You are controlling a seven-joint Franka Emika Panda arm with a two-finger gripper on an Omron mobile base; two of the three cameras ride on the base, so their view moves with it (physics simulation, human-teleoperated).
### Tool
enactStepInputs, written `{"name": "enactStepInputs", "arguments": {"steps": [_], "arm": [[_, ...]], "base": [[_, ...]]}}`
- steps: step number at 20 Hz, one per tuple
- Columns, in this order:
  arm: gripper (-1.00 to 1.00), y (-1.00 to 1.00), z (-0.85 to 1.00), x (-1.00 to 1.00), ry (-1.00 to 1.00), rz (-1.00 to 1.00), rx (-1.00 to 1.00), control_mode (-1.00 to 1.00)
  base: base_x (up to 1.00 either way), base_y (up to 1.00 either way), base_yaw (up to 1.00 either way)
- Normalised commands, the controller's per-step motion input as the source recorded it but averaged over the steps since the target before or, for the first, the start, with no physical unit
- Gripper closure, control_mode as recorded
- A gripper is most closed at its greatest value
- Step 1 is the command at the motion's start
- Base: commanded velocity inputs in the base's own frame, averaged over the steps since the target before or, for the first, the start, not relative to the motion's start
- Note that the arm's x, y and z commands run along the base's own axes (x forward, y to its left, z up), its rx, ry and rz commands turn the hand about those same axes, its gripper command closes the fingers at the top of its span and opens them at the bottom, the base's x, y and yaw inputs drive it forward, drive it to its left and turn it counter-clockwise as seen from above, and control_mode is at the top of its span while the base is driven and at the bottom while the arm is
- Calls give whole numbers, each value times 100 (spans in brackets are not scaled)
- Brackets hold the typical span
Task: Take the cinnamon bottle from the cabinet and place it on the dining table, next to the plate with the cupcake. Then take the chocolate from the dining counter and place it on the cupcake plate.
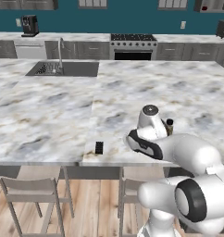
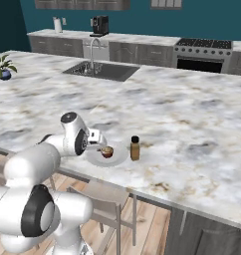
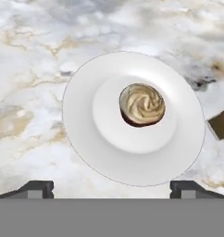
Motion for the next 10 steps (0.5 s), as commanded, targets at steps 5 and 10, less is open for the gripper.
{"name": "enactStepInputs", "arguments": {"steps": [5,10], "arm": [[-100,46,13,19,3,-33,13,-100],[-100,51,14,29,2,-5,21,-100]], "base": [[0,0,0],[0,0,0]]}}
